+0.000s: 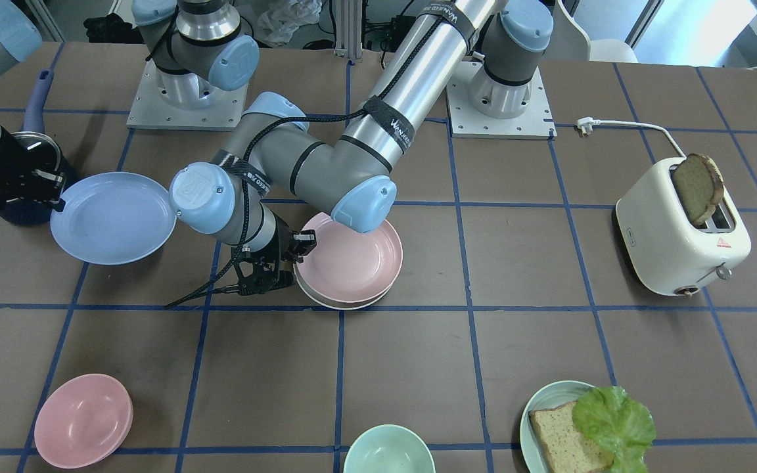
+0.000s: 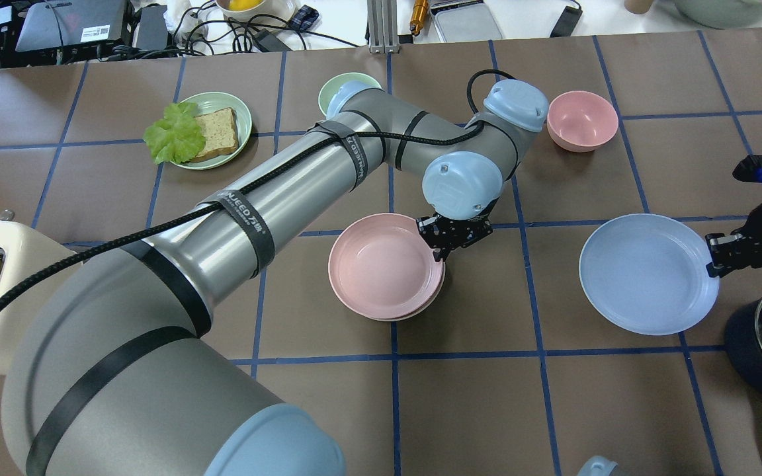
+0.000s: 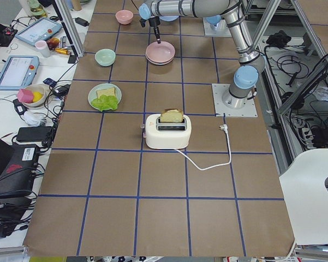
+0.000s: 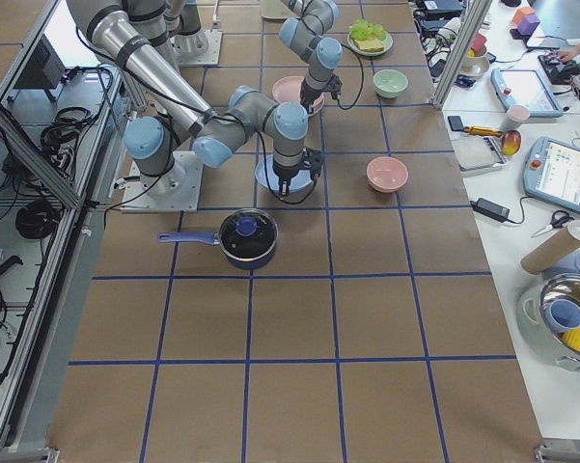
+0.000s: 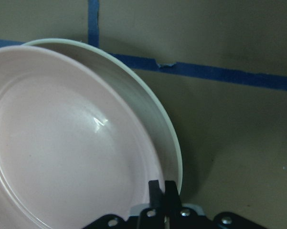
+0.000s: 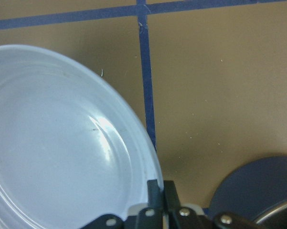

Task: Stack three plates with pink and blue
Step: 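Lower the pink plate onto the cream plate and open the left gripper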

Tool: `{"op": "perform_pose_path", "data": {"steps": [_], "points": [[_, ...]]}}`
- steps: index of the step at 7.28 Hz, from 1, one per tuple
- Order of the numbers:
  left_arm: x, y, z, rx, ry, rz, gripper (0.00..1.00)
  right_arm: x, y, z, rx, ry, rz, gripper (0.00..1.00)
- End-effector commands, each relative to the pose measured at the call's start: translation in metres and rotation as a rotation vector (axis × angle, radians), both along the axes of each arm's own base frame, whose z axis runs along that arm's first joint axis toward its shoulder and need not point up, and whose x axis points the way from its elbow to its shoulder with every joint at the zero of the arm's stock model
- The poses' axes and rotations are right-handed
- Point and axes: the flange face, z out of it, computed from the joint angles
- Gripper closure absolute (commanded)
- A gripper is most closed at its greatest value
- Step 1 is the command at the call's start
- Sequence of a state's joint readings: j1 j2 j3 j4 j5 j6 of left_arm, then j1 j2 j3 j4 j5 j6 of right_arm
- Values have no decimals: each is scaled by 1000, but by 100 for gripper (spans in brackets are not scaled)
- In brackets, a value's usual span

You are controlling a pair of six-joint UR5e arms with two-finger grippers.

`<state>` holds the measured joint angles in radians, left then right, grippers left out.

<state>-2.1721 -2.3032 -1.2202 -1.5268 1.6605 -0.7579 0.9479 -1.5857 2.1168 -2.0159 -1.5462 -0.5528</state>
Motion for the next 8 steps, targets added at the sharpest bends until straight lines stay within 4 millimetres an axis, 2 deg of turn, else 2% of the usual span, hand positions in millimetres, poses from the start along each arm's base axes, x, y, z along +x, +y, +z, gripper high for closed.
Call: {"op": "perform_pose_path", "data": {"steps": [1,6,7,8], "points": [[-2,-3,1,-5,4,1,100,1,1,-1,1,-1,1,100],[-1,-4,0,1,-4,2,100,2,2,-3,5,-3,0,100],[-2,-4,-2,4,-6,0,24,1,2,-3,6,-4,0,100],[-2,-5,-1,3,-3,2,8,2,2,-3,5,-6,-1,100]]}}
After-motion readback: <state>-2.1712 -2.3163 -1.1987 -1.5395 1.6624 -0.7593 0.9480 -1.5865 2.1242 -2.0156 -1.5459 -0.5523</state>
